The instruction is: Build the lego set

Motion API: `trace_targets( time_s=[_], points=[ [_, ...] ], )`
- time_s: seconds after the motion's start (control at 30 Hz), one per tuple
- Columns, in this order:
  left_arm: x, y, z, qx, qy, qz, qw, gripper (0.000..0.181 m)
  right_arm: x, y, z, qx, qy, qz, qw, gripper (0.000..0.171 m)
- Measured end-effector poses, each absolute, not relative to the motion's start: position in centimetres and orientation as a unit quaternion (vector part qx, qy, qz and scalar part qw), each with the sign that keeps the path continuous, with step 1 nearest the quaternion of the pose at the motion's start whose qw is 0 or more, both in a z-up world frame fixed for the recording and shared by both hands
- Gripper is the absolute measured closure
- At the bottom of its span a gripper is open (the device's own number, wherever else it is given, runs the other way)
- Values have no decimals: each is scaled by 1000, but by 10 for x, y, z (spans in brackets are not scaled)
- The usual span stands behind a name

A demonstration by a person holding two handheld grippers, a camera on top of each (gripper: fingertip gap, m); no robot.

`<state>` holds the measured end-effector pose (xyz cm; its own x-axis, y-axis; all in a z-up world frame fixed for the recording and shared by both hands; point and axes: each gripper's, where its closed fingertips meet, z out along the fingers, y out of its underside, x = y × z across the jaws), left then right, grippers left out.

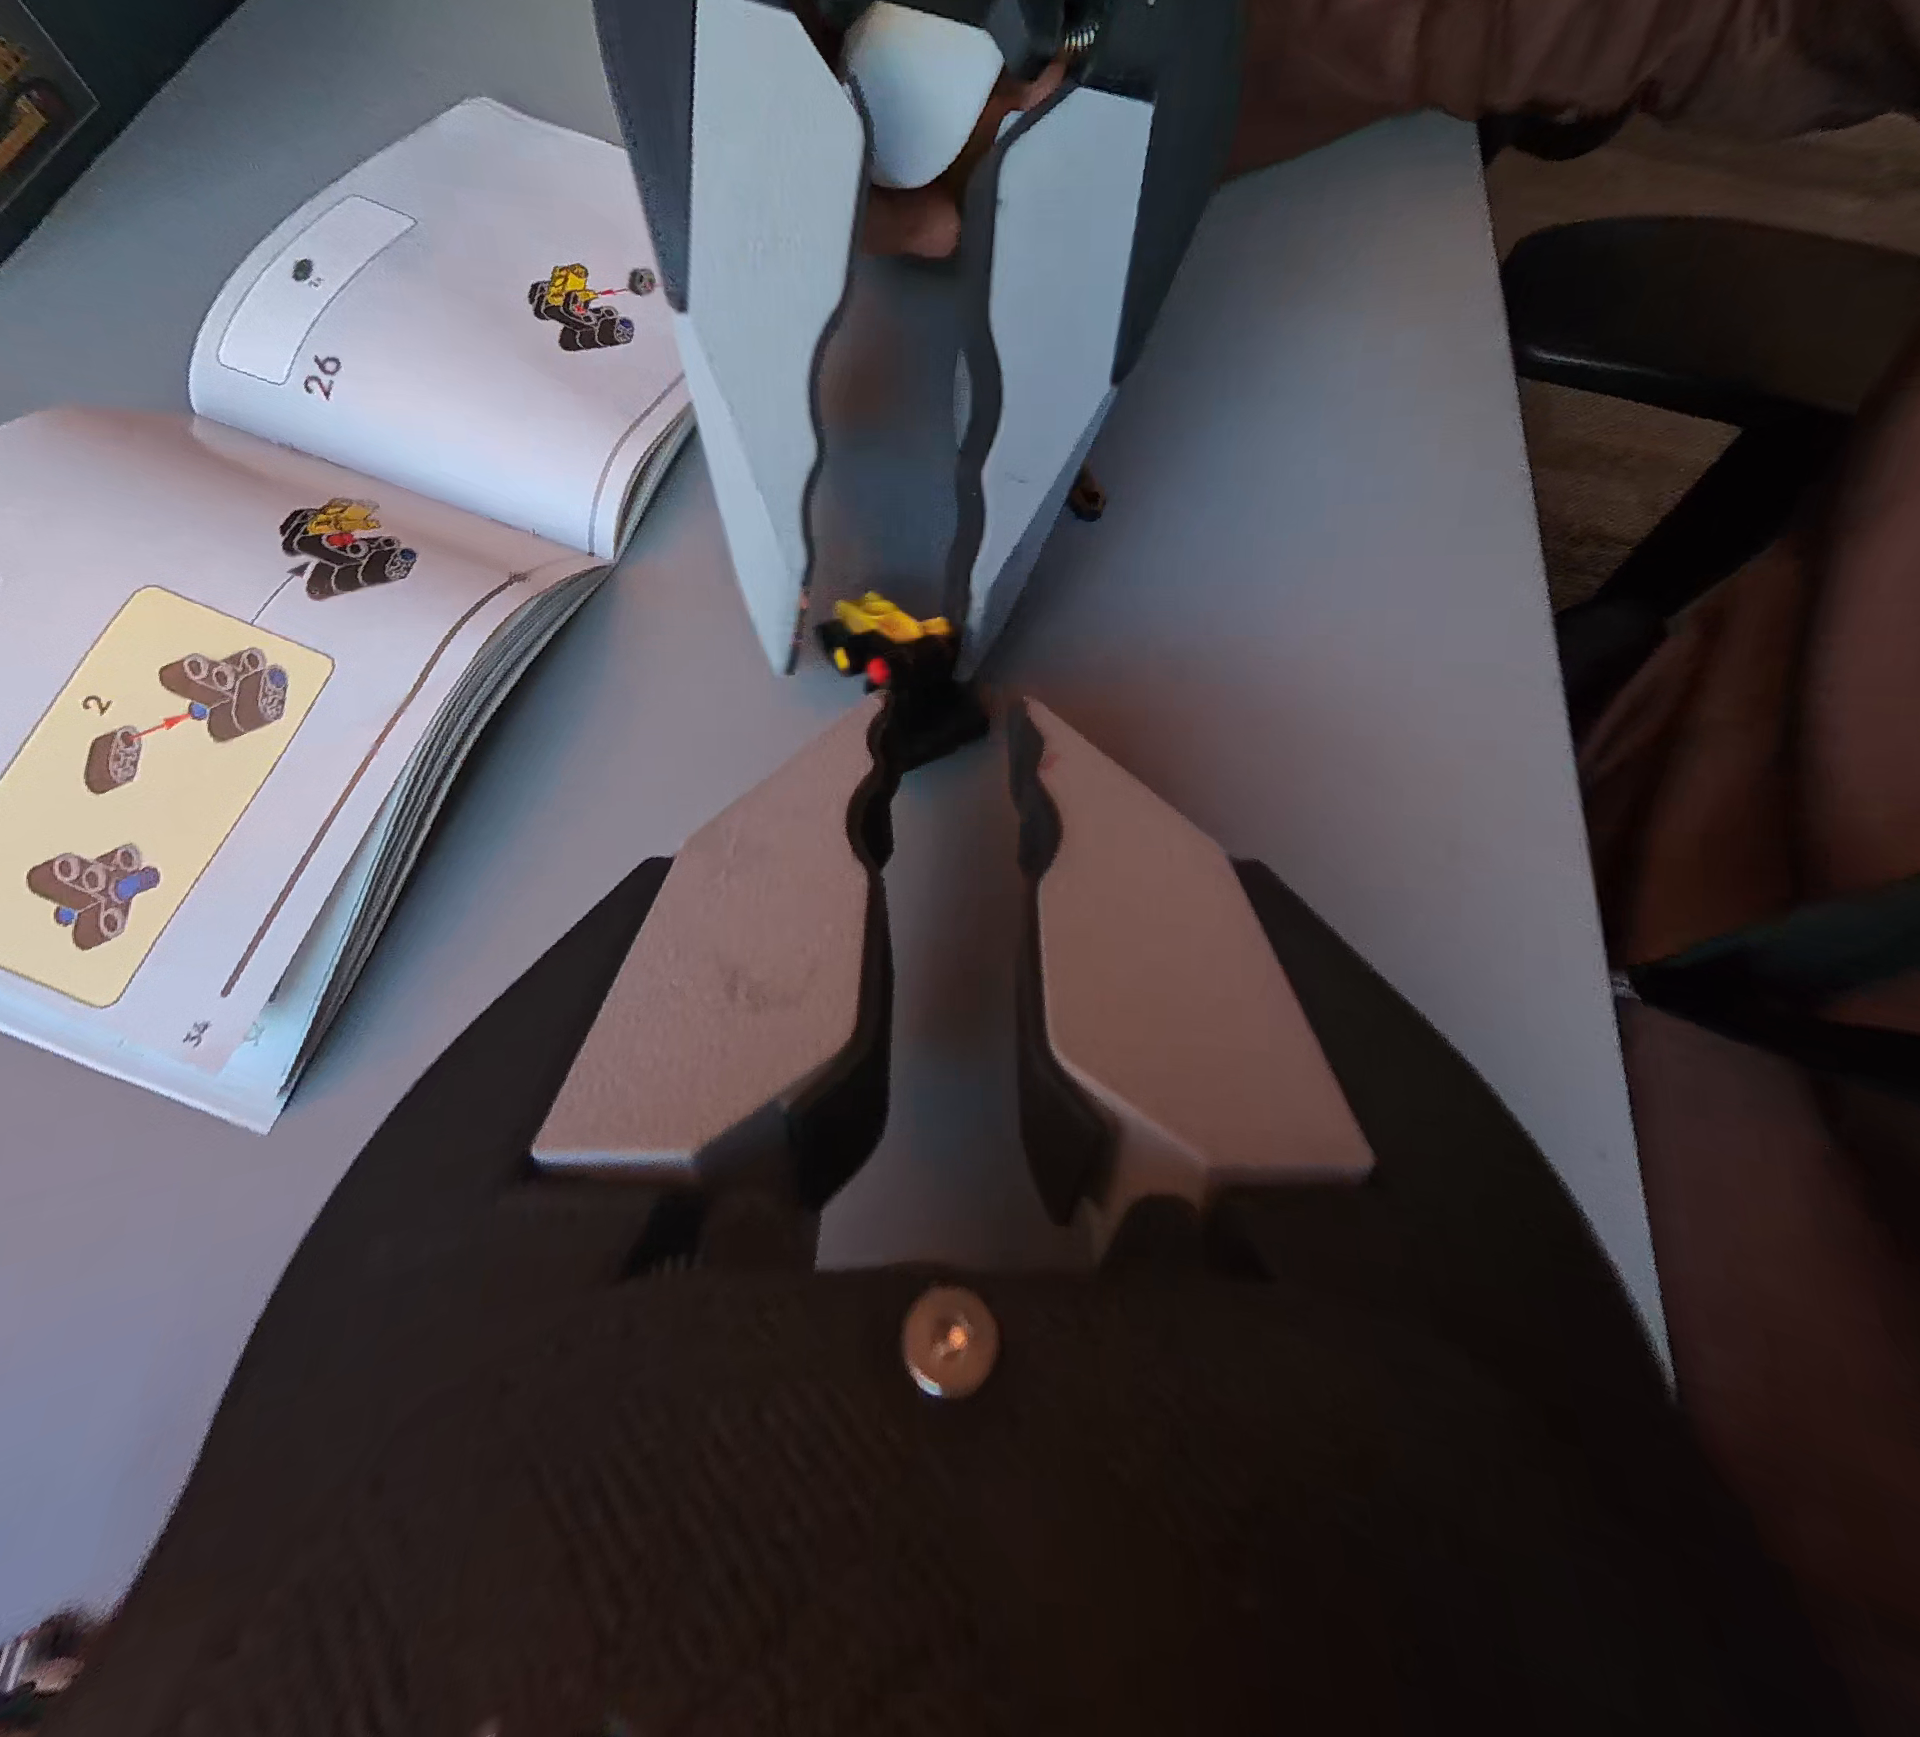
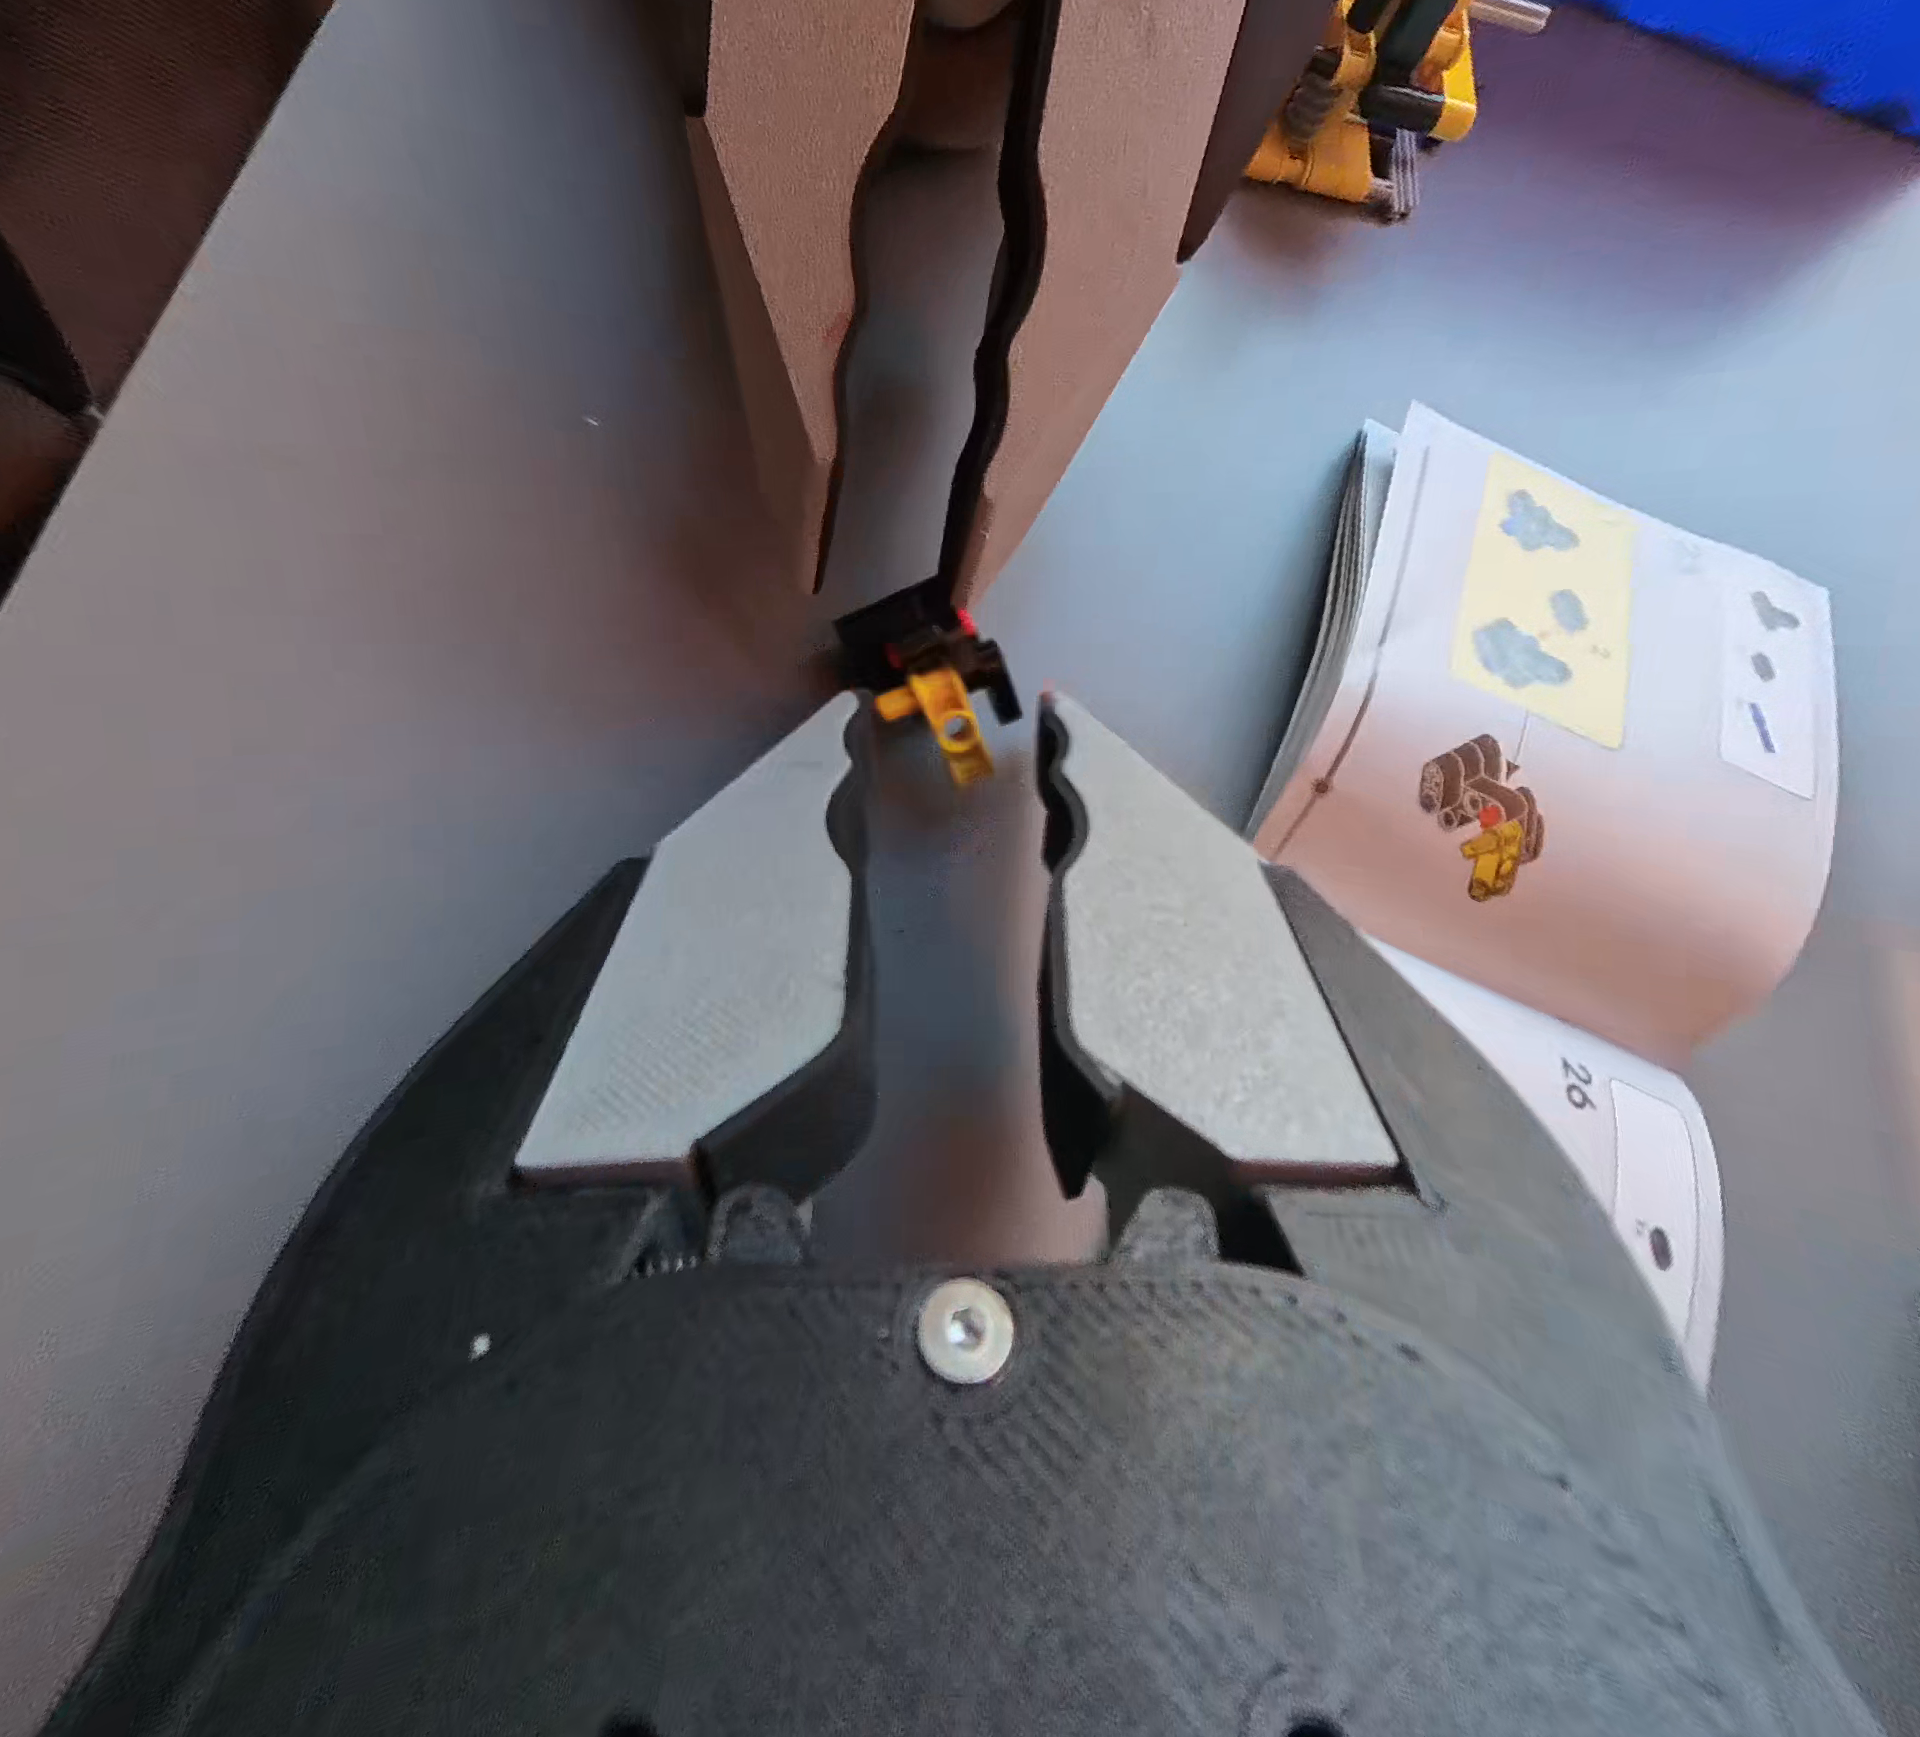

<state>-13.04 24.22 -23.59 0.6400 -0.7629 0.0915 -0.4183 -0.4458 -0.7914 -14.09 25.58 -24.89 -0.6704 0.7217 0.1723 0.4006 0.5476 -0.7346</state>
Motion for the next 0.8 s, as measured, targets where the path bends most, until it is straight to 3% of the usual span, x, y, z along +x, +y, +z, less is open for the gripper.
trace_targets(
  time_s=[0.03, 0.2, 0.33, 0.8],
  points=[
    [-130, 243, -236, -821, 358, -225, 383, 166, -141, 256, -249, -332, -848, 343, 232, 147],
    [-132, 247, -235, -825, 346, -222, 388, 171, -141, 256, -249, -325, -847, 330, 263, 147],
    [-134, 250, -232, -827, 326, -239, 391, 163, -142, 256, -245, -329, -839, 328, 283, 147],
    [-138, 257, -231, -827, 323, -195, 416, 171, -145, 258, -248, -380, -824, 327, 262, 147]
  ],
)
